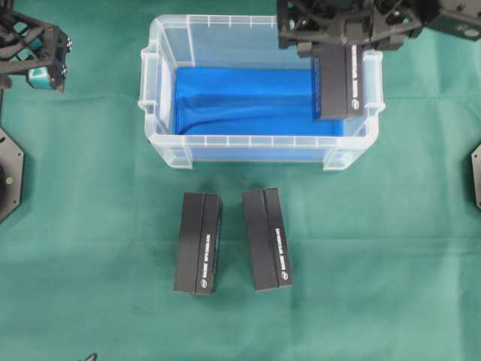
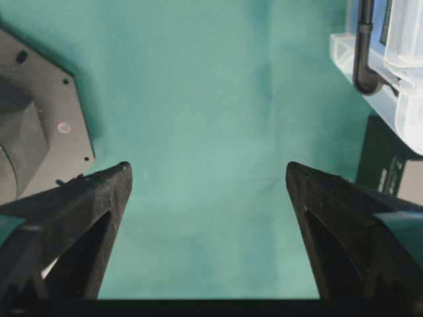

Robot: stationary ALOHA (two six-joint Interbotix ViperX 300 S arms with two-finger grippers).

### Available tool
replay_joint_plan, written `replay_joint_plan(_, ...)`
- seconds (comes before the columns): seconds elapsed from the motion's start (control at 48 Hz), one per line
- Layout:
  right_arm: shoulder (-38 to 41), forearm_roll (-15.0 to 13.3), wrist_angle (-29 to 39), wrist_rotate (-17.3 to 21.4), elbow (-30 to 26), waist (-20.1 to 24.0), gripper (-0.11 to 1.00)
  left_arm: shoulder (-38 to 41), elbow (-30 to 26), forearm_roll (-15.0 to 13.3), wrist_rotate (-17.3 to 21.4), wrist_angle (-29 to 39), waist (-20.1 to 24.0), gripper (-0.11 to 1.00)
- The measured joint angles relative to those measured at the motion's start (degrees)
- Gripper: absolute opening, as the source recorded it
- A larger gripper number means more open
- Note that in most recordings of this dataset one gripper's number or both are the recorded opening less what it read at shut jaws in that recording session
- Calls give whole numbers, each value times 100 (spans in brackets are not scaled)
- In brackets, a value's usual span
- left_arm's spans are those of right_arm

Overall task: Take out the box from the case.
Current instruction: 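Lift the right black box up out of the case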

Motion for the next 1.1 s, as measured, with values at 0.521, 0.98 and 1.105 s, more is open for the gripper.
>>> replay_joint_plan(0.521,0,-26,439,-79,-475,0,64,0,0,0,9,0,9,95)
replay_joint_plan(0.98,0,-26,439,-79,-475,0,64,0,0,0,0,35,0,95)
replay_joint_plan(1.105,0,-26,439,-79,-475,0,64,-9,0,0,9,35,0,95)
